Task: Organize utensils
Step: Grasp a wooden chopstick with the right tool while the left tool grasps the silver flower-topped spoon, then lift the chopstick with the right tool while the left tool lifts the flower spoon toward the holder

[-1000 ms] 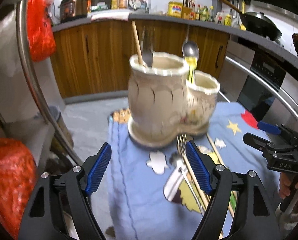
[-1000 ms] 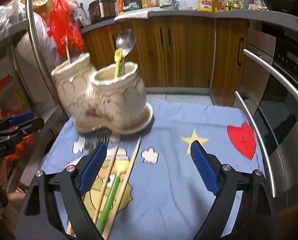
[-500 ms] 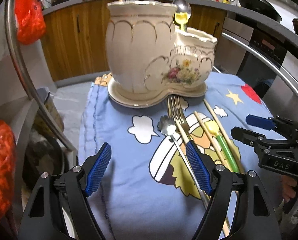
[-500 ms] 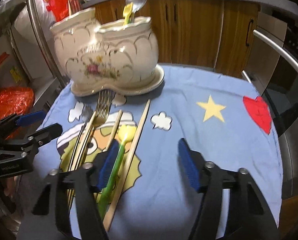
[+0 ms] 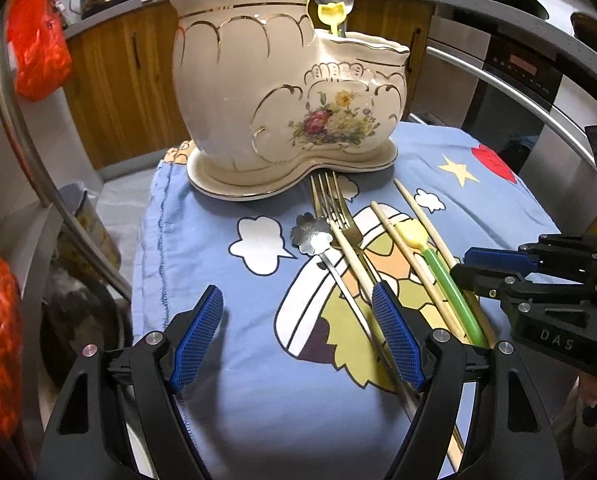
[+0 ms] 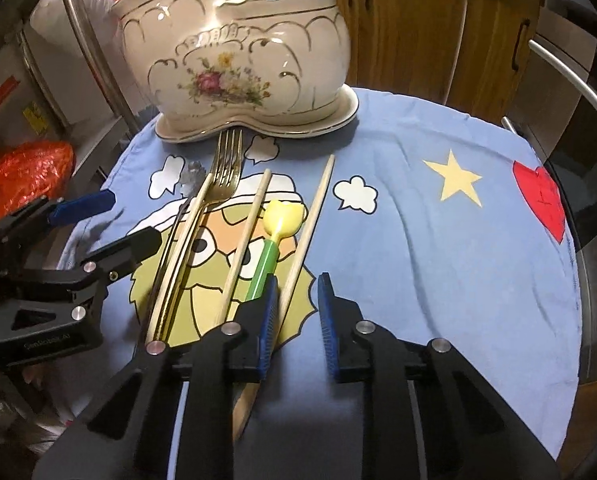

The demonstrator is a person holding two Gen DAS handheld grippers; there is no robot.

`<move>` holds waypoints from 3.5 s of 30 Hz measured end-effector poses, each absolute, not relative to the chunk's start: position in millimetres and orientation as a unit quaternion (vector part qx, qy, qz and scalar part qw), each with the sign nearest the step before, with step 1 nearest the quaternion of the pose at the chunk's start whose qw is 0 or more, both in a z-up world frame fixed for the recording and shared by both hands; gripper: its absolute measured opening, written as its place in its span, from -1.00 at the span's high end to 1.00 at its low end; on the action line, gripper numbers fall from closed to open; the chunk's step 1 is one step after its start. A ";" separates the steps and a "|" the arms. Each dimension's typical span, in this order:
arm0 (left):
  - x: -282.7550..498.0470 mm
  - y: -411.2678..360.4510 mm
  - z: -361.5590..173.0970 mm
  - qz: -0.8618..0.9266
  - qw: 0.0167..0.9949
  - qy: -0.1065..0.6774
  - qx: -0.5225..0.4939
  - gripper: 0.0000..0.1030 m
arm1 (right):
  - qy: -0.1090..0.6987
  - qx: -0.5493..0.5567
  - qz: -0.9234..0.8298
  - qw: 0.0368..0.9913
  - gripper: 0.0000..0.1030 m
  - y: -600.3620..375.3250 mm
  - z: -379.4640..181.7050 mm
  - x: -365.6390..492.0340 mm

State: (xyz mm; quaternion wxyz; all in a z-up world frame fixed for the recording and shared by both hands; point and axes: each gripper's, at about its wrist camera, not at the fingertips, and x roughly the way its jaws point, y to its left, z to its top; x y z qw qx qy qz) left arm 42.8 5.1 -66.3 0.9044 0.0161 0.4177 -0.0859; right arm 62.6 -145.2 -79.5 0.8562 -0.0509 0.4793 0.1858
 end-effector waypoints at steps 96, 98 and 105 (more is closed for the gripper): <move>136.2 37.7 112.6 -0.118 0.977 0.167 -0.056 0.94 | 0.185 0.147 0.261 0.936 0.90 -165.2 70.9 173.4; 141.3 35.5 108.2 -0.113 0.979 0.162 -0.054 0.94 | 0.178 0.159 0.265 0.934 0.90 -162.3 65.7 181.3; 147.8 28.9 92.8 -0.106 0.984 0.139 -0.042 0.94 | 0.144 0.156 0.270 0.939 0.90 -151.3 48.9 183.3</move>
